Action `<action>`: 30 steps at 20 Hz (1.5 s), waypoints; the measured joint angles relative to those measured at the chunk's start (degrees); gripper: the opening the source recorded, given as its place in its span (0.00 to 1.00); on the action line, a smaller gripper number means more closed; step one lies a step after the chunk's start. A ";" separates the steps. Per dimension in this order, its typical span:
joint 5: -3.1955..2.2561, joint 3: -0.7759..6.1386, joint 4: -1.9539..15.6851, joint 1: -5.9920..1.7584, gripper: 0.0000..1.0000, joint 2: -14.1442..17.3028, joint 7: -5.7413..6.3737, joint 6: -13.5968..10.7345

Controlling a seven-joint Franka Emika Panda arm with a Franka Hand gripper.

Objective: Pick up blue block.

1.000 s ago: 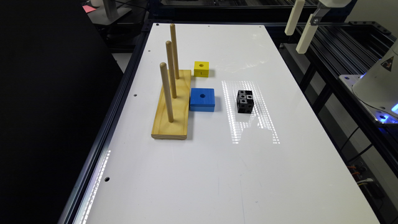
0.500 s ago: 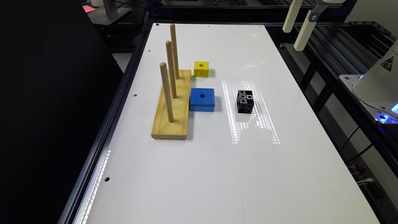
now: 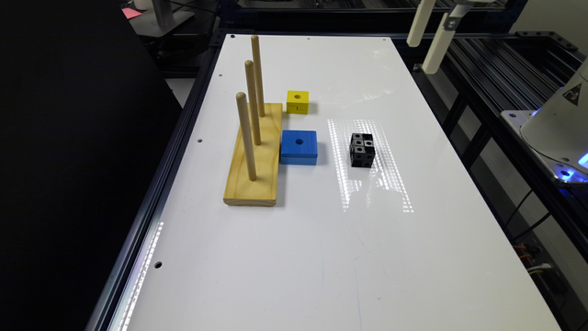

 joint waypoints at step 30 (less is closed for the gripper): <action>0.07 0.83 17.28 0.01 1.00 19.19 0.25 1.43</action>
